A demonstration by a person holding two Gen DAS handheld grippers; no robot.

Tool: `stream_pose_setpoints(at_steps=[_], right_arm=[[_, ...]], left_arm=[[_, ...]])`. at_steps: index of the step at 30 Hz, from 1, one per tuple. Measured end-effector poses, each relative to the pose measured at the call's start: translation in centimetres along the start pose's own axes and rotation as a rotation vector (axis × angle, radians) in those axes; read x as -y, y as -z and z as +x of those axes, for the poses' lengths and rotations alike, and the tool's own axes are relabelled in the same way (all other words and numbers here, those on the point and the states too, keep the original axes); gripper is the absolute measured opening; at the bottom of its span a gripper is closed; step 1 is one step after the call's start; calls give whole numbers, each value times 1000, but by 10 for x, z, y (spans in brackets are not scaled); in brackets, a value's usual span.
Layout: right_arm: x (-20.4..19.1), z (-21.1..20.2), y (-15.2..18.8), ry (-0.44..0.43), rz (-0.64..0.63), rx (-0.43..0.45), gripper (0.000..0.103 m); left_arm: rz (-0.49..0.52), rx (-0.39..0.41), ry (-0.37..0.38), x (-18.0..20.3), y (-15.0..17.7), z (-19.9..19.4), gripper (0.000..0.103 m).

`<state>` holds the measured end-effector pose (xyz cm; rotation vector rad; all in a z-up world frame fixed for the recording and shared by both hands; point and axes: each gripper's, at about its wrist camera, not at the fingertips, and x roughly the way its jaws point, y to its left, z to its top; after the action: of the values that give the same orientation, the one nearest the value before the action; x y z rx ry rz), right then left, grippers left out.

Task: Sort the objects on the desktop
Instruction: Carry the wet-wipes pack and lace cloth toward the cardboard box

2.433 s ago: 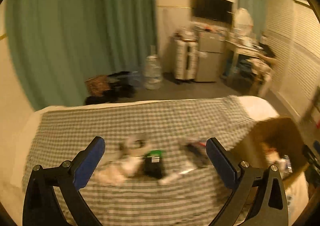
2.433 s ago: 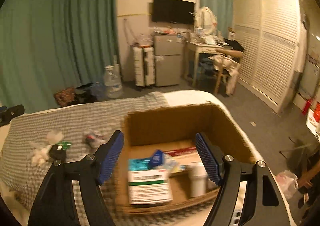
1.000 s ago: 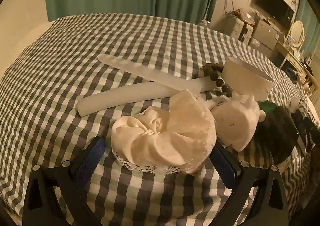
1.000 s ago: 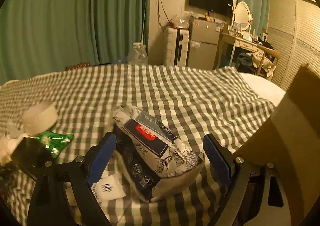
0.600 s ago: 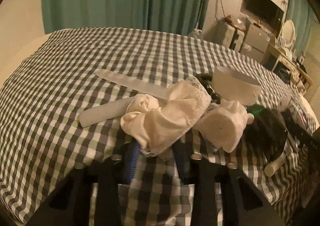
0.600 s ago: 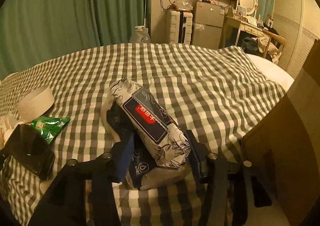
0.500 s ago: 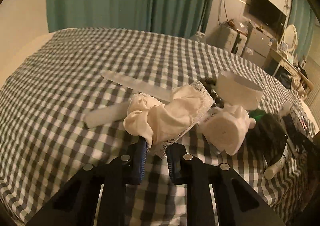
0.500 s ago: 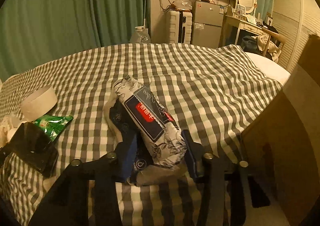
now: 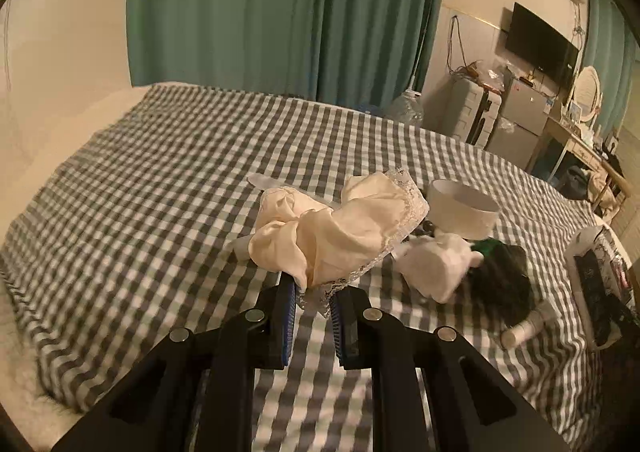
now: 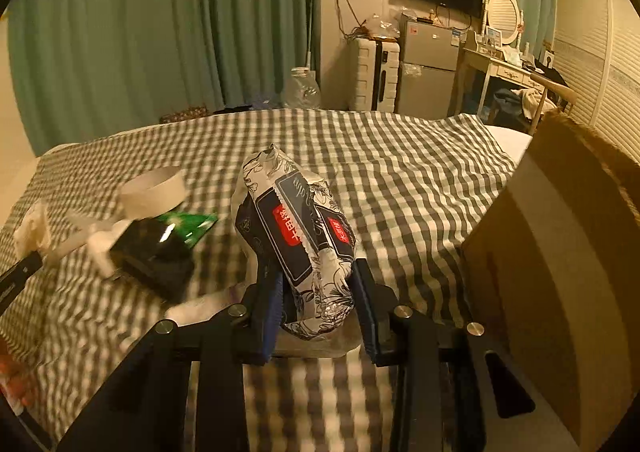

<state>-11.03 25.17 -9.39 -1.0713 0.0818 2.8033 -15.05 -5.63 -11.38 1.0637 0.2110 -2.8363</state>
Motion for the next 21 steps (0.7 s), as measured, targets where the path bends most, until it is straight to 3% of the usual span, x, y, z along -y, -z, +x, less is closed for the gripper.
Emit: stream_pose_setpoints(at_steps=[14, 21], right_arm=[[3, -110, -9, -56, 44, 98, 33], [28, -156, -26, -36, 51, 170, 33]], left_arm=[[-5, 83, 118, 7, -24, -98, 16], [54, 104, 185, 48, -45, -137, 16]])
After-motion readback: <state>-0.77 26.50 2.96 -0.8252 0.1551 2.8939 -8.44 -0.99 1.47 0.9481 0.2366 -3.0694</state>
